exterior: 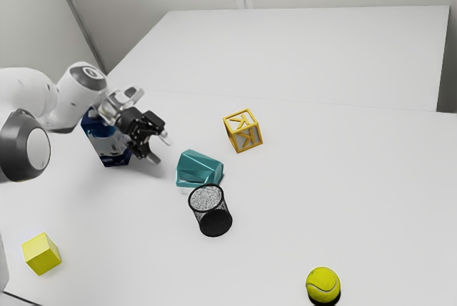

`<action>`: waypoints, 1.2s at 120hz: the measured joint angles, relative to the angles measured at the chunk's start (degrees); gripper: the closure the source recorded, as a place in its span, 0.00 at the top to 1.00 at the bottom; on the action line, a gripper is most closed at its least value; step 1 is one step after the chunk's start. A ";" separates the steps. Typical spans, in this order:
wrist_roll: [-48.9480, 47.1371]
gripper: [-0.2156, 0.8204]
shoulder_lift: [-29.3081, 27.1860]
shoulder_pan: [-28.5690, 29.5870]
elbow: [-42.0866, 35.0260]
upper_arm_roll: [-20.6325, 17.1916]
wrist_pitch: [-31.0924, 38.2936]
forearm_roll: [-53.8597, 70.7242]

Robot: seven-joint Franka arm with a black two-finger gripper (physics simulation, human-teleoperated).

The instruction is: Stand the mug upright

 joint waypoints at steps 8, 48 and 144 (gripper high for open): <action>0.73 0.79 0.16 0.00 -0.50 -0.26 0.75 -1.11; 3.35 0.79 0.81 -0.20 -2.31 -2.78 4.12 -4.96; 3.81 0.14 1.21 -3.00 -2.33 -4.06 6.90 -8.01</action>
